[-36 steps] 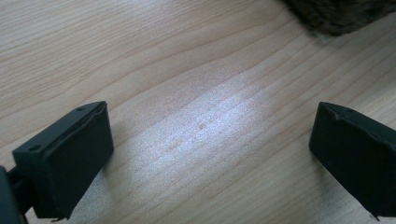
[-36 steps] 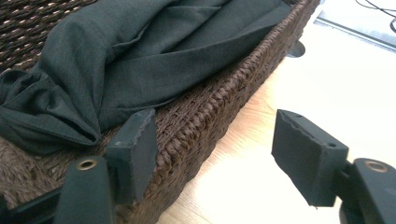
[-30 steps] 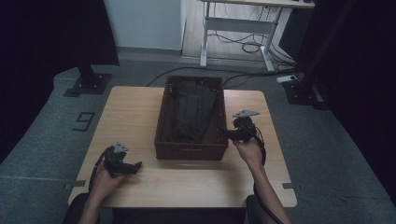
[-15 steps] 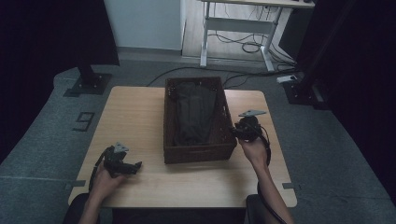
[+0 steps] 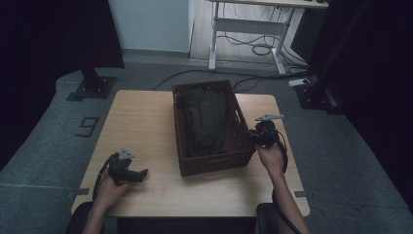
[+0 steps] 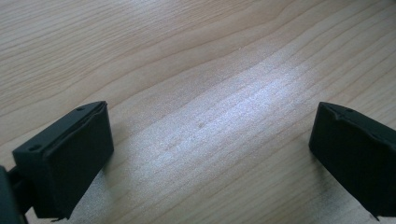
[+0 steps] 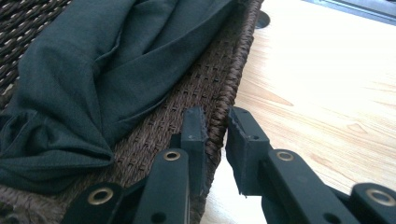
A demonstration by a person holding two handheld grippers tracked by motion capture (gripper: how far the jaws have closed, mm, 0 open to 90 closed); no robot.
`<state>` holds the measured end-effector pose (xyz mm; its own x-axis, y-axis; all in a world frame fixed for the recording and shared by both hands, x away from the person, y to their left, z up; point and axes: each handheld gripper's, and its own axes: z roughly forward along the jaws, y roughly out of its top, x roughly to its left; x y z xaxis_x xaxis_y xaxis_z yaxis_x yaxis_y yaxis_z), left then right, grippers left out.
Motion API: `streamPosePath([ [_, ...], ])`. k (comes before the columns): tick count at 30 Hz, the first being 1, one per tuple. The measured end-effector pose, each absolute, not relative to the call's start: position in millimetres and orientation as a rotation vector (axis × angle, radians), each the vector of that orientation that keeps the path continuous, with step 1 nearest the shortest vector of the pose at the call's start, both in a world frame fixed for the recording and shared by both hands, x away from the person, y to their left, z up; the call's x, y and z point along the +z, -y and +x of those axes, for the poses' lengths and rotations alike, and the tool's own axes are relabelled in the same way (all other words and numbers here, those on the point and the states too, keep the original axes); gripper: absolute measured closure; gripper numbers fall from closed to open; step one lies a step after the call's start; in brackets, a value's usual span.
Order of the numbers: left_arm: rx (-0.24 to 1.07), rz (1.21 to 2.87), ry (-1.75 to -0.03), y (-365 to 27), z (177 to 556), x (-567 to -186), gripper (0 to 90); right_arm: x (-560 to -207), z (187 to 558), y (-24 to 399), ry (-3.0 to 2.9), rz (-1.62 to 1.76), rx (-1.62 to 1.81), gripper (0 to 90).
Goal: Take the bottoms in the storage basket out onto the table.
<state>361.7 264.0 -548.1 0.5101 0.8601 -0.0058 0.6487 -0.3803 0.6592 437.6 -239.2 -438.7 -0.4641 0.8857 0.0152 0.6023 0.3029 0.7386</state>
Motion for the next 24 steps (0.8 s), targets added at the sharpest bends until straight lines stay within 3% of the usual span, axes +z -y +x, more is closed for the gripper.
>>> streamPosePath([
  [24,0.455,2.148,-1.230,-264,361,-548,0.0,-439,436,282,-2.121,1.384,0.924,81.0],
])
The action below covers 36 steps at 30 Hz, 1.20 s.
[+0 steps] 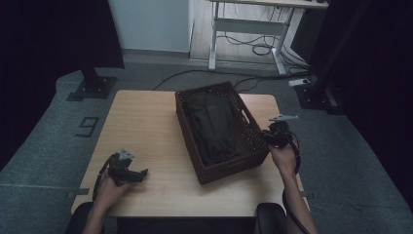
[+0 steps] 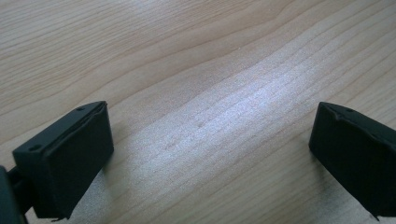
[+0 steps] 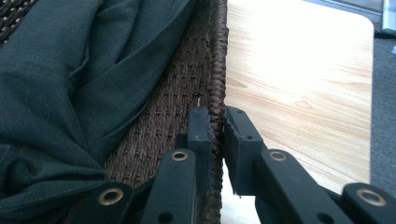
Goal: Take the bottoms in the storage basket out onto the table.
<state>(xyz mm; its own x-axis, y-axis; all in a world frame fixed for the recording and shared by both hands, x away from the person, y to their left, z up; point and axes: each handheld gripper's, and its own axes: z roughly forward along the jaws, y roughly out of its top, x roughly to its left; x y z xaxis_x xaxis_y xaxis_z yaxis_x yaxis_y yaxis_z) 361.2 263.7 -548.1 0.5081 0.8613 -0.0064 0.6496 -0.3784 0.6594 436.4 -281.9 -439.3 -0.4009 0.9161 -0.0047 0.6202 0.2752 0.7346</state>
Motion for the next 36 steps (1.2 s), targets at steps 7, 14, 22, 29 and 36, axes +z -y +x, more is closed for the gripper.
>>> streamPosePath([
  [7,0.455,2.148,-1.230,-264,361,-548,0.0,-439,435,280,-2.122,1.363,0.878,72.7],
  [14,0.455,2.147,-1.232,-264,361,-548,0.0,-430,427,269,-2.124,1.283,0.902,39.6],
  [22,0.455,2.148,-1.230,-264,361,-548,0.0,-434,419,252,-2.160,1.230,0.910,12.5],
  [29,0.454,2.150,-1.229,-264,361,-548,0.0,-445,410,245,-2.131,1.244,0.919,0.1],
  [36,0.455,2.149,-1.229,-264,361,-548,0.0,-448,402,231,-2.192,1.183,0.927,2.7],
])
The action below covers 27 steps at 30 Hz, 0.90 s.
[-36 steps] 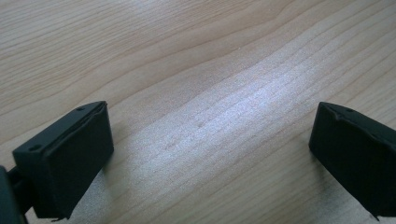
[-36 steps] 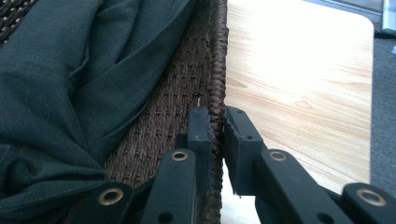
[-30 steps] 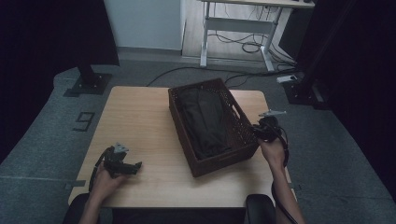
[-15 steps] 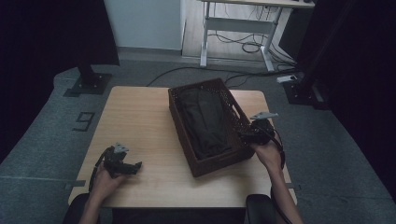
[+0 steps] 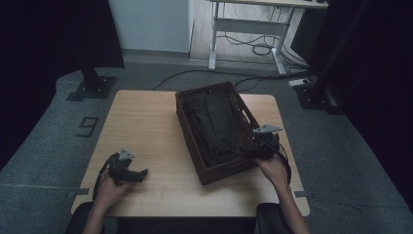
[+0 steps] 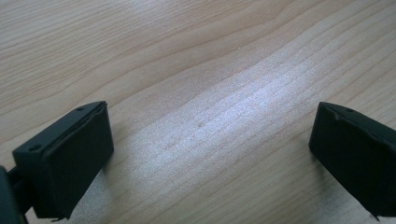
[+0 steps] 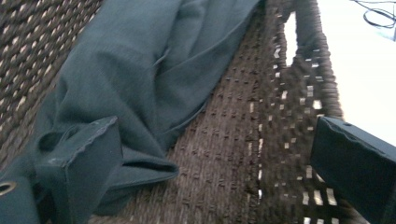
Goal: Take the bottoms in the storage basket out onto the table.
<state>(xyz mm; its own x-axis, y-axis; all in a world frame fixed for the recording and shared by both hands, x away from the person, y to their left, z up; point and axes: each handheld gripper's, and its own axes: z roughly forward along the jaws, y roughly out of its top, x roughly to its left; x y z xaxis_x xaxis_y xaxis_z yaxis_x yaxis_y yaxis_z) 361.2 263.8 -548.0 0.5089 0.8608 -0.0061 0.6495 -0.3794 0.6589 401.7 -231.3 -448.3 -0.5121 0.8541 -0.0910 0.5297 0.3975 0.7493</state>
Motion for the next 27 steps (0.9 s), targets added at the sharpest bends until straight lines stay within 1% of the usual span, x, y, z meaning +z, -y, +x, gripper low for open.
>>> streamPosePath([
  [4,0.455,2.149,-1.229,-264,361,-548,0.0,-455,404,227,-2.224,1.192,0.922,2.7],
  [8,0.454,2.150,-1.230,-264,361,-548,0.0,-462,406,232,-2.234,1.234,0.923,0.7],
  [12,0.454,2.150,-1.230,-264,361,-548,0.0,-463,405,237,-2.218,1.244,0.950,3.3],
  [27,0.455,2.150,-1.230,-264,361,-548,0.0,-465,398,247,-2.196,1.263,0.988,5.5],
])
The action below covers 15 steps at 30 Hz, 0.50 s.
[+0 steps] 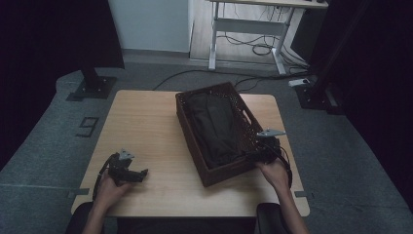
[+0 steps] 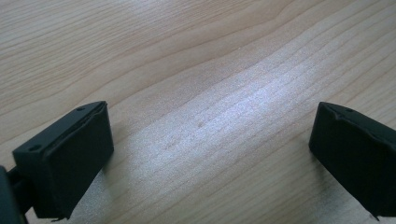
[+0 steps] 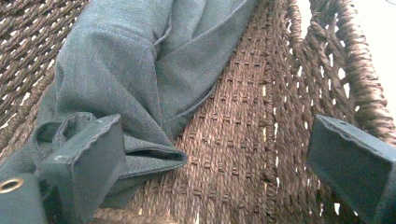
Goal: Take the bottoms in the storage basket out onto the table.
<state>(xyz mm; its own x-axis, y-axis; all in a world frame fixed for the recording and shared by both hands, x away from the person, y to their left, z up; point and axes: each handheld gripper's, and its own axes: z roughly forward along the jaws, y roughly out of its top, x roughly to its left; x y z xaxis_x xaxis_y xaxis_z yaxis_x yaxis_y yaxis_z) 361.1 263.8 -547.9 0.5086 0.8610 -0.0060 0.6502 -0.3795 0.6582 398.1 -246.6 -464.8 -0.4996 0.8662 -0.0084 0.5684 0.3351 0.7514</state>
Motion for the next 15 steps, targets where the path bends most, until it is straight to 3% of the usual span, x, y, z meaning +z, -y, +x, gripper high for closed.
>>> streamPosePath([
  [15,0.455,2.150,-1.230,-264,361,-548,0.0,-467,382,268,-2.164,1.304,1.014,7.7],
])
